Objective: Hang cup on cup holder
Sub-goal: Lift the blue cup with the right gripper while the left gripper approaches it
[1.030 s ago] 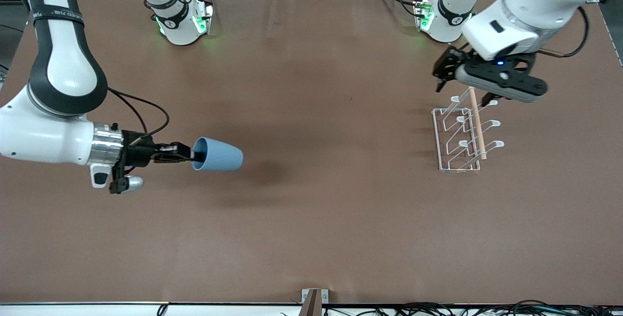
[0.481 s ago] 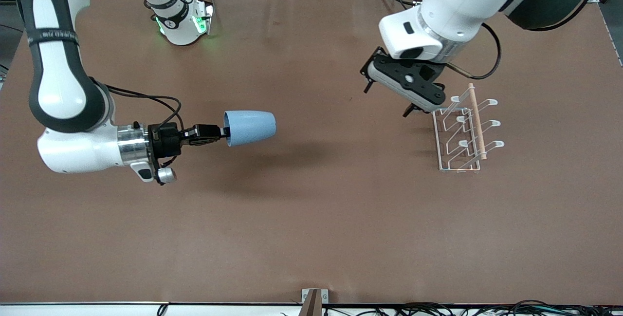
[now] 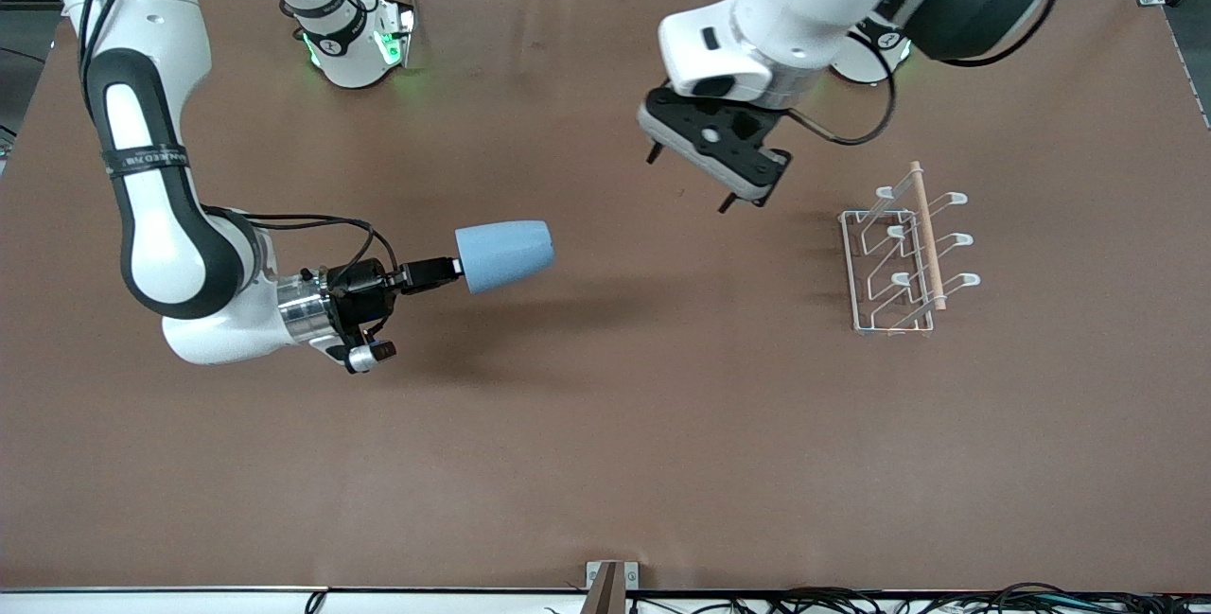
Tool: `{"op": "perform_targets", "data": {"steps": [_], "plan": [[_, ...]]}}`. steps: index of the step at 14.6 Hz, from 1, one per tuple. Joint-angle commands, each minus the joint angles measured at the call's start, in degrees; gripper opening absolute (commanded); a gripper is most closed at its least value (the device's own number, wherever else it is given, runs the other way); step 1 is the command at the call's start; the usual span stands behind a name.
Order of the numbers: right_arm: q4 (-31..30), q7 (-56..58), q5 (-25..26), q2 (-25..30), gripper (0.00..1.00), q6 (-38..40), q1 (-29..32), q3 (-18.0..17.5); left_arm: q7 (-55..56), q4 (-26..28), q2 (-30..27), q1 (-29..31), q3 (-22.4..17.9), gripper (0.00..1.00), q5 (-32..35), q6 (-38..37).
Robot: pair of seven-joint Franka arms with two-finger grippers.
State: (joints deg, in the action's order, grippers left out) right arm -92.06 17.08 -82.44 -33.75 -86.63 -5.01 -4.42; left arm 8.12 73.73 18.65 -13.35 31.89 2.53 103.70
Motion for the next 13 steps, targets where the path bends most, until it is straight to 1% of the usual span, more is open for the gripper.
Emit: {"op": "perform_targets", "data": {"steps": [1, 6, 10, 13], "plan": [[0.2, -0.6, -3.3, -0.9, 0.00, 0.2, -1.1, 0.0, 1.7, -2.5, 3.2, -2.8, -0.4, 1.00, 2.0, 3.2], [0.2, -0.6, -3.7, -1.0, 0.01, -0.7, -2.1, 0.0, 3.0, -2.5, 6.3, -4.8, -0.4, 1.00, 2.4, 12.7], [0.1, -0.5, -3.7, -1.6, 0.02, -0.9, -2.4, 0.0, 1.6, -2.4, 9.1, -6.3, -0.3, 1.00, 2.4, 20.2], [0.1, -0.5, -3.7, -1.8, 0.02, -1.3, -2.7, 0.0, -3.7, -2.4, 11.1, -7.6, -0.3, 1.00, 2.8, 23.1]]}}
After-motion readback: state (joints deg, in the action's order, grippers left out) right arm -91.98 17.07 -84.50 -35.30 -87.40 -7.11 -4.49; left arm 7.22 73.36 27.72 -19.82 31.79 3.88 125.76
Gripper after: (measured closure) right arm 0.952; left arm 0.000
